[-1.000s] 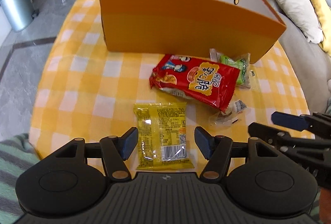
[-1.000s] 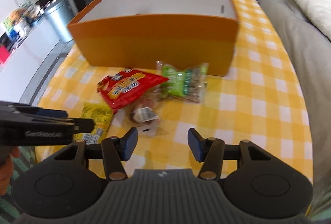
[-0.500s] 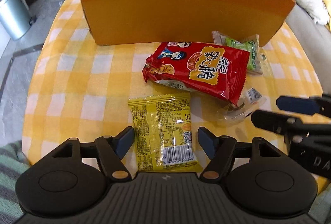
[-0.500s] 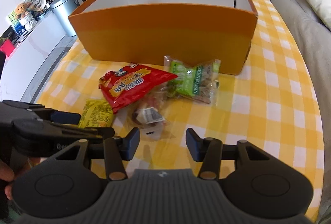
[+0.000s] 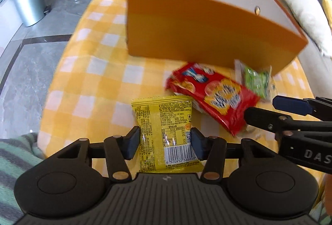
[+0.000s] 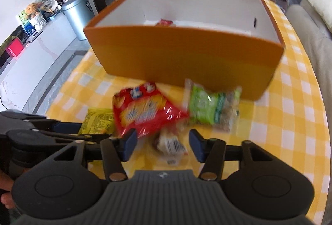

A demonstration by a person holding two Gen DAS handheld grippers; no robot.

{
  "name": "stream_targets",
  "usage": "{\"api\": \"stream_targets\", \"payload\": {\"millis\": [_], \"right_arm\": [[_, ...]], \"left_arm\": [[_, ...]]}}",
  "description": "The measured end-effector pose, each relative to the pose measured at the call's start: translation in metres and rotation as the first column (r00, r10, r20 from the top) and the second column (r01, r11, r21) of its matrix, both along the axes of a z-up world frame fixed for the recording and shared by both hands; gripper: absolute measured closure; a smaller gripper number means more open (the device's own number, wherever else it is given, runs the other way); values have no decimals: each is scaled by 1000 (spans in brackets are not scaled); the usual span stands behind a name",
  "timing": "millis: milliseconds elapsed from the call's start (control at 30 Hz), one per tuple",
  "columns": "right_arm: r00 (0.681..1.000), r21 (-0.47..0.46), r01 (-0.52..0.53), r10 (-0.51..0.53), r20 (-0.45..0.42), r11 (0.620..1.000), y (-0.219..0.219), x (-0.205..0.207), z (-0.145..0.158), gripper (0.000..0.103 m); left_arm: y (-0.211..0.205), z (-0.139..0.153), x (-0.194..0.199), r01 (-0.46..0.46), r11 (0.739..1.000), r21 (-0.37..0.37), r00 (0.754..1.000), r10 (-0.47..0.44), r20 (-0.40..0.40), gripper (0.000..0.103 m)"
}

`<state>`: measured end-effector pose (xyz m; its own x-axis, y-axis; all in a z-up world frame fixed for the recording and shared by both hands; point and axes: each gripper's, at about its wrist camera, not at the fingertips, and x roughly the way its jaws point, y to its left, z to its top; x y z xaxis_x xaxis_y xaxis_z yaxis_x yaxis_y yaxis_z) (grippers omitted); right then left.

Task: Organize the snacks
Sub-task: 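Grasp the yellow packet with the left tool, then grasp the red snack bag with the right tool while the left tool holds the yellow packet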

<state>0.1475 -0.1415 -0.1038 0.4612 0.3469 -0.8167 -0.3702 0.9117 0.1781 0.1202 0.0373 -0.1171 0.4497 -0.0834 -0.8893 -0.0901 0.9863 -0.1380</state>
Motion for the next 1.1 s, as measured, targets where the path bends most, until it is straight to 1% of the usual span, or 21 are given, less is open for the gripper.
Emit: {"api": "stream_targets", "payload": {"millis": [67,100,233,300,367,500,600,767,867,933,1000,1067,1100], "right_arm": [[999,-15,-35,35,26,999,7,6,3,42],[997,-27,-67,68,38,997,12,9,4,37],[975,-67,-205,210,73,976,31,19,11,33],[965,-55,-257,260,44,965,39,29,11,28],[951,-44,-309,308,-13,950,47,39,5,26],[929,-103,-368,361,-79,924,62,53,-8,25],[922,-130,-381,366,-126,915,69,59,-17,25],[926,-123,-365,346,-153,923,71,65,-22,25],[928,-128,-355,334,-163,926,72,66,-25,27],[929,-133,-352,328,-170,927,73,67,-28,29],[934,-143,-339,314,-167,930,73,67,-30,36],[938,-124,-325,304,-164,937,69,67,-28,39],[940,-113,-323,304,-158,940,68,67,-26,43]], "left_arm": [[6,5,1,-15,1000,-8,1000,15,9,44],[9,7,2,-21,1000,-9,1000,21,11,44],[18,15,2,-62,998,9,998,62,25,44],[24,18,2,-85,996,20,996,85,30,44],[29,19,3,-103,994,22,994,102,36,44],[36,21,2,-118,993,15,992,117,39,44],[36,21,2,-116,993,6,993,115,38,44],[36,20,1,-108,994,-1,994,108,33,44],[35,19,0,-109,994,-9,994,109,25,44],[35,19,0,-107,994,-9,994,108,22,44],[34,20,0,-105,994,-5,994,105,25,44],[33,21,0,-102,995,-1,994,102,28,44],[32,22,-1,-100,995,2,995,100,31,44]]}}
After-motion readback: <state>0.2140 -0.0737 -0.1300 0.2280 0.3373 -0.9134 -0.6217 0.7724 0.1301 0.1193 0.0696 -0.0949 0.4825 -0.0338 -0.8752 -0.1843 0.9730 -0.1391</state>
